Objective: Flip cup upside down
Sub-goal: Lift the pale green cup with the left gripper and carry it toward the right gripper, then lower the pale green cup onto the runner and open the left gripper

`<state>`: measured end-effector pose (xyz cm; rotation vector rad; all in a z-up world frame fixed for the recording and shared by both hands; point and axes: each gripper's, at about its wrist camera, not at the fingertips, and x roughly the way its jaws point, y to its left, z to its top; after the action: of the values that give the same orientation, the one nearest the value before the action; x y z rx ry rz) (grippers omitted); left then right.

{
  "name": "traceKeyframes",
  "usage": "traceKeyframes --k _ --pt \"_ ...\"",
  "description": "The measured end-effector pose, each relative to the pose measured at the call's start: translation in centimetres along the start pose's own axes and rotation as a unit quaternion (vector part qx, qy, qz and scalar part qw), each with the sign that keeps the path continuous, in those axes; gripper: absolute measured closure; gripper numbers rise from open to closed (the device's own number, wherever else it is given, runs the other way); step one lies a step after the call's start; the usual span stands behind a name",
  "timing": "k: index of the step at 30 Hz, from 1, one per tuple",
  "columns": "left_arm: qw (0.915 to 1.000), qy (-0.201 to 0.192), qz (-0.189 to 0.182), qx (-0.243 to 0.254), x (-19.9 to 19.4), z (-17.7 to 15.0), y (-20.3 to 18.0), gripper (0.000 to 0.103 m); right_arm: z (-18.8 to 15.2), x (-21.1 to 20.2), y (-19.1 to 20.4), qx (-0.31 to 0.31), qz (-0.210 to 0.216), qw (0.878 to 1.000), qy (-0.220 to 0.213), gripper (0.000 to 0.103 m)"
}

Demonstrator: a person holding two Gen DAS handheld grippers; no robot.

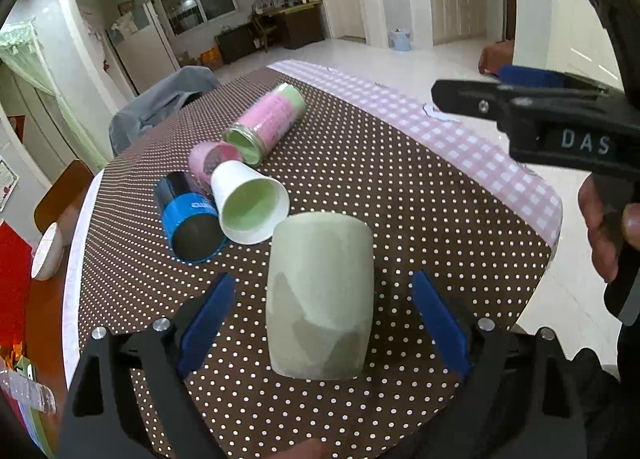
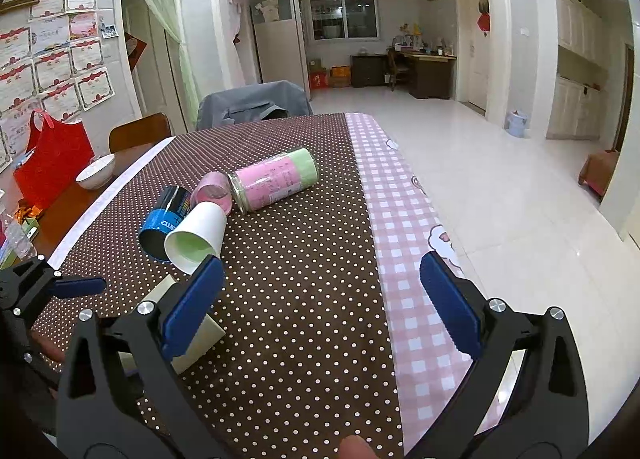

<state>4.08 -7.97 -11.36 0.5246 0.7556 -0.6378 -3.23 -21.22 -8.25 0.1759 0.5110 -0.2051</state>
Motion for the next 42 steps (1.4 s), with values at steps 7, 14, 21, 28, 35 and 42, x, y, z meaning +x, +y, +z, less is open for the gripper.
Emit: traceKeyframes --k 7,14,21,28,35,42 --pt "0.9995 -0.02 0.02 -0.012 -1.9 -0.5 0.6 0.014 0.7 -0.5 0.6 -0.008 0.004 1.0 -0.009 0.006" --pt "0.9985 -0.036 0.032 -0.026 -3.5 -1.1 1.4 0.014 1.2 -0.9 1.5 -0.019 0.012 1.0 -0.016 0.006" --pt "0.9963 -0.052 0.048 -0.048 -5.0 -1.7 2.3 0.014 1.6 -1.2 2.4 -0.027 0.027 0.999 -0.022 0.006" --pt "0.9929 -0.072 0.06 -0.074 -6.7 -2.5 3.4 0.014 2.1 -1.7 3.3 -0.038 0.057 0.997 -0.029 0.006" --pt "0.9895 -0.083 0.069 -0.096 -8.0 -3.2 4.2 0.014 2.5 -1.8 4.2 -0.041 0.099 0.994 -0.034 0.006" --pt "0.9842 -0.097 0.082 -0.123 -9.2 -4.0 5.2 0.014 2.9 -2.5 5.0 -0.055 0.152 0.985 -0.058 0.006"
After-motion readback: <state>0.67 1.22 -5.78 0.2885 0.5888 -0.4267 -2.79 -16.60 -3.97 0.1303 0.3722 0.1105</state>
